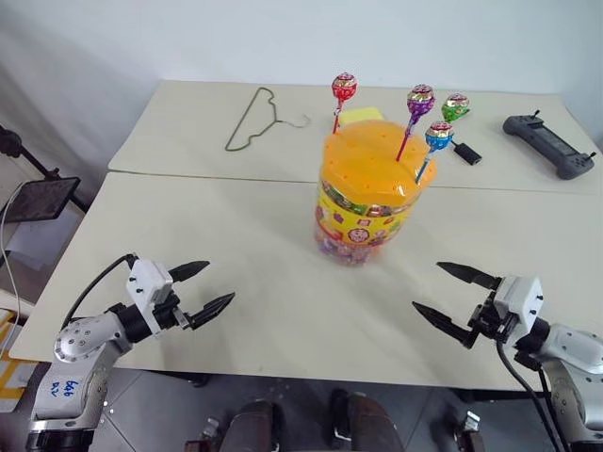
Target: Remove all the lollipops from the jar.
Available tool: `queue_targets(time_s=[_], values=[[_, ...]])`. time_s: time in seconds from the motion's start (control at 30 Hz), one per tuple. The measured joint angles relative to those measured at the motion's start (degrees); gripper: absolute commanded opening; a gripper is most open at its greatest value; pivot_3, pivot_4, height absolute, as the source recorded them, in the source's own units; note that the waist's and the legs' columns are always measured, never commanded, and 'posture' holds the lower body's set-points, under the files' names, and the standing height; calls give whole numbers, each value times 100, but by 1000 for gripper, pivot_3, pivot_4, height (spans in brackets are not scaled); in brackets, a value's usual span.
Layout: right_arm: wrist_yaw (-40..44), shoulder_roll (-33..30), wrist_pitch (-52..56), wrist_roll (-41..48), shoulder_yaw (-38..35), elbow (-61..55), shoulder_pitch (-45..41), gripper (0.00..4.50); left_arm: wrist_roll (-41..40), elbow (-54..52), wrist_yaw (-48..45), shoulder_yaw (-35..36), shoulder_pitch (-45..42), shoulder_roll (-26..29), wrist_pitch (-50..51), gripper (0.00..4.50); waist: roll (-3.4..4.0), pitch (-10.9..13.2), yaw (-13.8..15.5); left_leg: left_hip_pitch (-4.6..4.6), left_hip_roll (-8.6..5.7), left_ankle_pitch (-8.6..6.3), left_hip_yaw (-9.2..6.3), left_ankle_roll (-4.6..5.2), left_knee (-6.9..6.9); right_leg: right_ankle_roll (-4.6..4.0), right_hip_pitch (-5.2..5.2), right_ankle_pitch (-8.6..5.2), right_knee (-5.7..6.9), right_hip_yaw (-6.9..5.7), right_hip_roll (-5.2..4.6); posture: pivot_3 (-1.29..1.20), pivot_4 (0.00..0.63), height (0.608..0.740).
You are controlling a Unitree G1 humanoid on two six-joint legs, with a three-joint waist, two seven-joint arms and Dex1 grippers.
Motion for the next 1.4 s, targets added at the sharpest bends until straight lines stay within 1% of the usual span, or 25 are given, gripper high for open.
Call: queue_targets(time_s=[0.13,0.2,0.3,0.33,0.4,0.5,0.57,0.63,0.77,0.87,0.93,1.07,1.1,1.27,1.3,1.4], values=[[-221,2,292,305,-253,-290,85,4486,-238,49,-226,84,-293,171,259,4500,0,0,0,0,0,0,0,-2,-1,0,0,0,1,0,0,0,150,740],[-399,147,434,734,-555,-638,219,4486,-1013,232,-325,208,-701,226,1080,4500,-1,0,21,-2,0,3,-9,-6,0,1,0,0,5,-4,1,0,150,740],[-831,414,667,1482,-982,-1204,213,4486,-2149,422,-162,565,-1646,241,2192,4500,-3,1,15,-2,-1,9,-13,-13,7,3,4,2,11,-3,0,0,150,740],[-955,454,707,1677,-1105,-1339,194,4486,-2333,464,-82,632,-1941,219,2356,4500,-3,1,8,1,-2,9,-13,-13,6,4,7,2,11,-2,0,0,150,740],[-1354,558,827,2157,-1417,-1673,123,4486,-2463,791,92,618,-2811,37,2530,4500,-3,1,33,2,-7,12,-13,-14,7,5,8,3,14,-4,0,0,150,740],[-1856,633,979,2813,-1685,-2458,159,4486,-2412,1438,68,338,-3947,-215,2605,4500,-9,-2,38,4,-7,12,-10,-18,1,8,10,5,29,-5,11,0,150,740],[-2063,701,1068,2991,-1664,-2890,334,4486,-2103,2134,-139,-57,-4634,-408,2518,4500,-9,-2,36,5,-7,12,-4,-19,1,11,10,6,31,-4,29,0,150,740],[-2176,853,1052,3050,-1615,-3082,337,4486,-1734,2766,-358,-401,-5118,-616,2323,4500,-11,-2,31,3,-6,13,12,-17,4,18,10,10,15,-3,73,0,150,740],[-2218,853,1004,3043,-1660,-3199,334,4486,-1096,4259,-749,-820,-6235,-1231,1772,4500,-20,3,14,-4,-7,17,35,3,10,31,8,18,-9,6,81,0,150,740],[-2247,667,1003,3059,-2042,-3334,497,4486,-702,5313,-979,-945,-7139,-1735,1251,4500,-24,5,18,-9,-6,11,41,12,8,34,2,20,-20,10,82,0,150,740],[-2300,614,997,3095,-2303,-3413,614,4486,-566,5748,-1093,-928,-7464,-1876,991,4500,-24,5,1,-7,-3,8,47,13,2,36,-1,20,-22,10,83,0,150,740],[-2425,676,1000,3127,-2470,-3561,911,4500,-392,6245,-1349,-904,-7594,-2017,776,3603,-24,5,-38,0,4,9,64,9,-4,36,-13,20,-8,19,90,0,150,740],[-2459,718,998,3127,-2470,-3633,947,4500,-366,6344,-1416,-875,-7597,-2021,773,3242,-25,6,-38,1,5,11,65,7,-2,35,-15,20,-4,22,92,0,150,740],[-2630,882,980,3113,-2447,-3910,1088,4500,-252,6578,-1686,-733,-7712,-2020,760,1881,-30,9,-12,0,1,8,66,18,18,35,-13,20,-18,68,85,0,150,740],[-2652,887,978,3113,-2443,-3929,1088,4500,-202,6602,-1702,-713,-7743,-2022,733,1531,-30,9,-11,1,-1,6,67,23,18,36,-12,21,-19,89,83,0,150,740],[-2711,895,975,3111,-2412,-3961,1102,4500,-136,6762,-1691,-619,-7801,-2054,686,695,-30,9,3,2,-1,3,69,26,17,38,-13,22,-17,101,84,0,150,740]])
